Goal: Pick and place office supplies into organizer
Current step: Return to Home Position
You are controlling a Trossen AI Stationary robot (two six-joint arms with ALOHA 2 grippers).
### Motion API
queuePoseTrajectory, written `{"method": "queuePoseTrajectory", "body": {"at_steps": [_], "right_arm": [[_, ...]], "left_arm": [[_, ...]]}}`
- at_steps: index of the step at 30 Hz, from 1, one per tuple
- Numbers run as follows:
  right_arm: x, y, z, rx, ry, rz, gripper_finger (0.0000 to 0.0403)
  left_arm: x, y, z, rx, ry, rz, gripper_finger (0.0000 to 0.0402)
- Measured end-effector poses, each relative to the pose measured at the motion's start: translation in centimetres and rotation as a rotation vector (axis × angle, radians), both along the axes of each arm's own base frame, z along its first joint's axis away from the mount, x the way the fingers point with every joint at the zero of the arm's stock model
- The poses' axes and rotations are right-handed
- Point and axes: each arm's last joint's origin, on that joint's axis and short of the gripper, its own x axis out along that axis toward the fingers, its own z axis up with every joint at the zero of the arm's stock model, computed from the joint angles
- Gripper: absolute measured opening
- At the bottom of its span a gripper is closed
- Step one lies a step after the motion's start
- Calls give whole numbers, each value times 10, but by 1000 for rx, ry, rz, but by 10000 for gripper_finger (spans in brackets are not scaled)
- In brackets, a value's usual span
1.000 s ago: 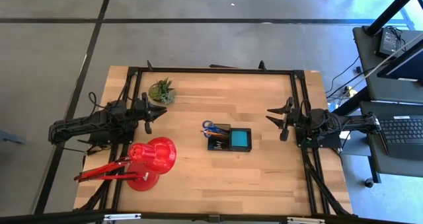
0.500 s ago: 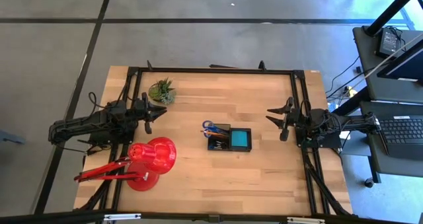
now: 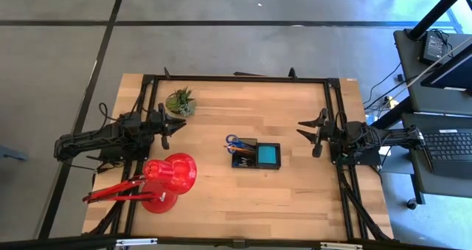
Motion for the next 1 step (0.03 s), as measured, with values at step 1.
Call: {"method": "queuePoseTrajectory", "body": {"at_steps": [1], "right_arm": [[0, 0, 0, 1, 0, 0, 139]], "left_arm": [[0, 0, 0, 0, 0, 0, 54]]}}
